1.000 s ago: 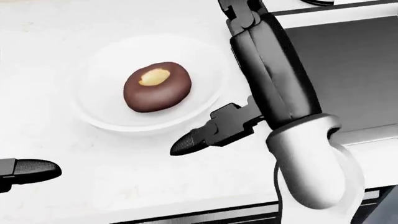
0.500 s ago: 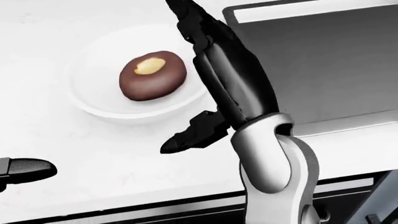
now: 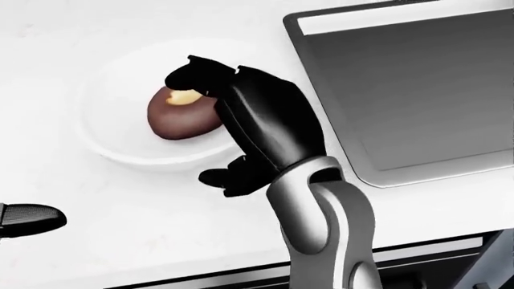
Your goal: Pick up the bowl with donut and place it on the tray. Pick up the cupcake and place it on the tray.
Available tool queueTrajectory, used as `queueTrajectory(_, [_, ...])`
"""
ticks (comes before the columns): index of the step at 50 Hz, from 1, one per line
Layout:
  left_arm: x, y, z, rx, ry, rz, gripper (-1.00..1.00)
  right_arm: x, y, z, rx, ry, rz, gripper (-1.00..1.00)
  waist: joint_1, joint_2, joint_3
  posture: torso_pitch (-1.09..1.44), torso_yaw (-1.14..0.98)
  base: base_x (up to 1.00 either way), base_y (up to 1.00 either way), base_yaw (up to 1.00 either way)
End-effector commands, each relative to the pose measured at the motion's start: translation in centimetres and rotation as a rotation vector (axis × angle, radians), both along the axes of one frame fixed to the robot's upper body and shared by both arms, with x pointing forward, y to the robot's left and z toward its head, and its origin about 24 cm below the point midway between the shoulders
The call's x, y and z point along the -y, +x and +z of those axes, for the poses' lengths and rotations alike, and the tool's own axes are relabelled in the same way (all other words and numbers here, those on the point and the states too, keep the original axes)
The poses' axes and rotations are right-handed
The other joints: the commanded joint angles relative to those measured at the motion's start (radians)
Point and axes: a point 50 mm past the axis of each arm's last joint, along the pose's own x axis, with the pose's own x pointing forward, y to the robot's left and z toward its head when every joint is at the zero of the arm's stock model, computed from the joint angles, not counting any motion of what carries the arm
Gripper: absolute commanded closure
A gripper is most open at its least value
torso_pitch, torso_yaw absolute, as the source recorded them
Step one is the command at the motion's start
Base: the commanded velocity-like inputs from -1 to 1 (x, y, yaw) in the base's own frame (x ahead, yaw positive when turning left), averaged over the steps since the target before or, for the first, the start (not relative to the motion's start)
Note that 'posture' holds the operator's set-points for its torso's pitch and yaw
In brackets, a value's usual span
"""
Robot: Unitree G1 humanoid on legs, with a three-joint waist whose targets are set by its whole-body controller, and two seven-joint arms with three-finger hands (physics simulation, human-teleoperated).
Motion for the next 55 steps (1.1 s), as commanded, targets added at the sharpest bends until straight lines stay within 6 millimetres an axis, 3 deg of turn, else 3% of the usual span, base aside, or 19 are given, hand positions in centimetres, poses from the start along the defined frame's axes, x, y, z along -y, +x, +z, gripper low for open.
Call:
queueTrajectory(1, [0.2, -0.5, 1.2, 0.073, 0.026, 0.004, -1.00, -0.6, -0.3, 0.7, 0.045, -0.019, 0.022, -0.17, 0.001, 0.005, -0.017, 0.00, 0.00, 0.00, 0.00, 0.00])
queueTrajectory(8, [0.2, -0.6, 1.3, 0.073, 0.025, 0.003, -1.00, -1.3, -0.3, 0.1, 0.048, -0.051, 0.032, -0.09, -0.002, 0.006, -0.016, 0.00, 0.00, 0.00, 0.00, 0.00])
queueTrajectory(13, [0.1, -0.5, 1.3, 0.073, 0.020, 0.001, -1.00, -1.8, -0.2, -1.0, 0.045, -0.089, 0.039, 0.12, -0.002, 0.008, -0.016, 0.00, 0.00, 0.00, 0.00, 0.00])
queueTrajectory(18, [0.1, -0.5, 1.2, 0.074, 0.020, 0.002, -1.00, -2.2, -0.3, -1.8, 0.039, -0.114, 0.045, 0.15, -0.002, 0.008, -0.017, 0.00, 0.00, 0.00, 0.00, 0.00])
queueTrajectory(21, [0.1, -0.5, 1.1, 0.073, 0.019, 0.001, -1.00, -2.3, -0.3, -2.0, 0.037, -0.119, 0.050, 0.35, -0.003, 0.008, -0.018, 0.00, 0.00, 0.00, 0.00, 0.00])
queueTrajectory(22, [0.1, -0.5, 1.1, 0.073, 0.020, 0.001, -1.00, -2.4, -0.4, -1.9, 0.038, -0.121, 0.051, 0.55, -0.003, 0.008, -0.019, 0.00, 0.00, 0.00, 0.00, 0.00])
queueTrajectory(31, [0.1, -0.5, 1.0, 0.071, 0.018, 0.001, -1.00, -2.6, -0.3, -2.3, 0.036, -0.135, 0.057, 0.76, -0.007, 0.008, -0.024, 0.00, 0.00, 0.00, 0.00, 0.00])
queueTrajectory(35, [0.1, -0.5, 0.9, 0.070, 0.018, 0.001, -1.00, -2.6, -0.4, -2.0, 0.041, -0.136, 0.058, 1.00, -0.008, 0.008, -0.022, 0.00, 0.00, 0.00, 0.00, 0.00])
queueTrajectory(46, [0.1, -0.4, 0.8, 0.068, 0.017, -0.001, -1.00, -2.6, -0.5, -0.8, 0.061, -0.133, 0.058, 1.00, -0.005, 0.004, -0.021, 0.00, 0.00, 0.00, 0.00, 0.00])
queueTrajectory(55, [-0.1, -0.4, 0.7, 0.069, 0.014, 0.002, -1.00, -2.3, -1.0, 2.5, 0.117, -0.127, 0.048, 1.00, -0.005, 0.005, -0.015, 0.00, 0.00, 0.00, 0.00, 0.00])
